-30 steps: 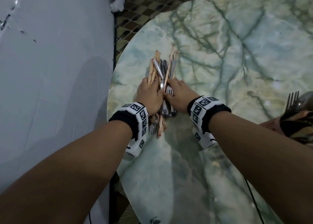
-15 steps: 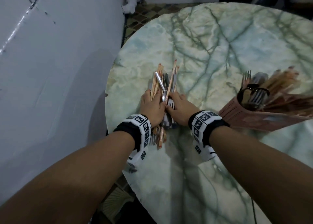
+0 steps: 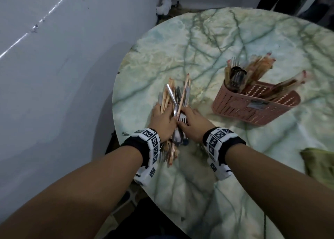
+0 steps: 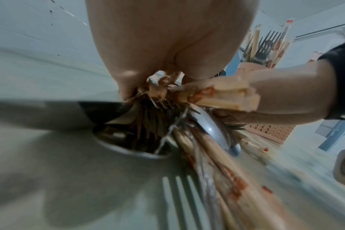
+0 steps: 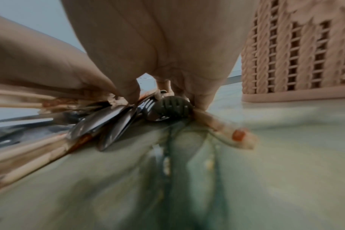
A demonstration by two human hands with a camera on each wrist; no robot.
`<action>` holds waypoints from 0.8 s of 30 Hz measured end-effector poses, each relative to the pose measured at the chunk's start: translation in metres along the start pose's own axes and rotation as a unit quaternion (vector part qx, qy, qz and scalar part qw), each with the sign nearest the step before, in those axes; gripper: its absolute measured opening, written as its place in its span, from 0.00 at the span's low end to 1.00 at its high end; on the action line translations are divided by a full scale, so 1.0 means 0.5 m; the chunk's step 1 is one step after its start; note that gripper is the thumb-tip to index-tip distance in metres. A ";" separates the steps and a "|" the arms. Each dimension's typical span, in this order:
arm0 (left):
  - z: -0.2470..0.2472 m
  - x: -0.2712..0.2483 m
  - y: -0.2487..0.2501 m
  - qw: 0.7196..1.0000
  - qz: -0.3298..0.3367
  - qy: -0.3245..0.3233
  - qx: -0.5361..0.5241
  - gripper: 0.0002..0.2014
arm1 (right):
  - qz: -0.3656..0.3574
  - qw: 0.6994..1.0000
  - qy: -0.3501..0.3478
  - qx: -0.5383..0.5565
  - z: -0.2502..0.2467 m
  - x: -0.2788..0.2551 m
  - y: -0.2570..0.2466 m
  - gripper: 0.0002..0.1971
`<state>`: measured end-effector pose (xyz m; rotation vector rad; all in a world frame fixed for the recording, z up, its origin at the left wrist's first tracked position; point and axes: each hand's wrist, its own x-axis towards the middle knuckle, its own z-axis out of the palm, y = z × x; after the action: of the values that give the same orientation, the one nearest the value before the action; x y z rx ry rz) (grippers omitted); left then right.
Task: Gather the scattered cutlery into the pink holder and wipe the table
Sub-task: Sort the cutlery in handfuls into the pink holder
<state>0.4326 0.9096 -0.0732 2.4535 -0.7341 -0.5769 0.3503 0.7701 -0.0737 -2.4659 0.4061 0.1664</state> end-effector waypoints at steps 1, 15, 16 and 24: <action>0.000 -0.010 0.005 1.000 -0.001 -0.004 -0.003 0.30 | -0.002 1.000 -0.002 0.000 -0.005 -0.009 0.002 0.27; -0.132 0.006 -0.058 0.997 0.044 -0.051 -0.026 0.19 | 0.018 0.992 0.018 -0.122 -0.082 0.016 -0.016 0.28; -0.136 0.010 -0.067 0.996 0.061 -0.061 -0.007 0.20 | 0.002 0.988 0.003 -0.152 -0.080 0.019 -0.016 0.29; -0.146 0.037 -0.102 0.971 0.185 -0.083 0.125 0.26 | -0.052 0.969 0.030 -0.238 -0.084 0.042 -0.020 0.17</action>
<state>0.5042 0.9606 -0.0501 2.4163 -1.3717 -0.5747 0.3742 0.7471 -0.0394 -2.9635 0.2833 0.1588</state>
